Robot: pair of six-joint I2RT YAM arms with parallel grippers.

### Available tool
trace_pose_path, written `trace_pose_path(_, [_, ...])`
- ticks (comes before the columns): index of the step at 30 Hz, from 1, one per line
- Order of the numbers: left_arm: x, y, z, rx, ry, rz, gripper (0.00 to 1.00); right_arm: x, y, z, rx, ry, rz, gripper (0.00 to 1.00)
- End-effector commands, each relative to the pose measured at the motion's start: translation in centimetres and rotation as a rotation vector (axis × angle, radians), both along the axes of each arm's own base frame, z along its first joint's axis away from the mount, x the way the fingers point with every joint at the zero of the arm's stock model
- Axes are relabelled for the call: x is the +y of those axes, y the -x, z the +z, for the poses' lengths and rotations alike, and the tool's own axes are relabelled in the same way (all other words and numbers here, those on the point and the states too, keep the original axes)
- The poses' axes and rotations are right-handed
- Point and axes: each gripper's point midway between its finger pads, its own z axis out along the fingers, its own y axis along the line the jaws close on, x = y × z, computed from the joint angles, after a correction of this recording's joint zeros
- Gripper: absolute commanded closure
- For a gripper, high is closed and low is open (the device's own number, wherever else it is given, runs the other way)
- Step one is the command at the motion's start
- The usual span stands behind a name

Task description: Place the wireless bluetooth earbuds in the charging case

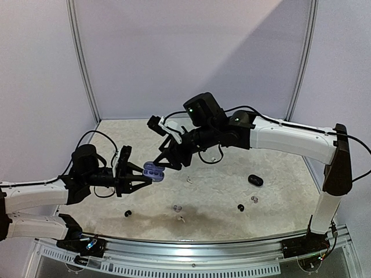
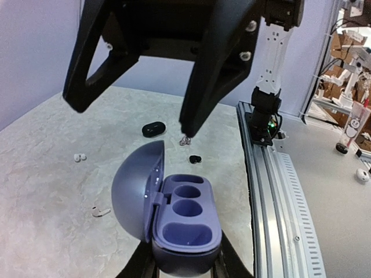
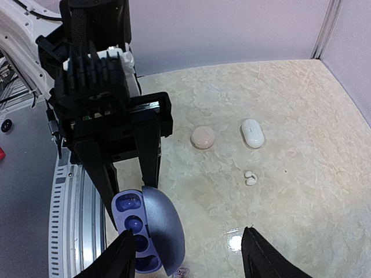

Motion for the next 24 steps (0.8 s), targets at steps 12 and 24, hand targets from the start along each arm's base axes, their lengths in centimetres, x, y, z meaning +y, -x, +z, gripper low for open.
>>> trace_pose_path(12, [1.9, -2.9, -1.5, 0.130, 0.027, 0.239, 1.00, -3.5, -5.2, 2.0, 0.034, -0.081, -0.267, 0.08])
trace_pose_path(24, [4.2, -4.7, -0.5, 0.023, 0.044, 0.391, 1.00, -1.6, 0.0, -13.8, -0.099, 0.463, -0.183, 0.40])
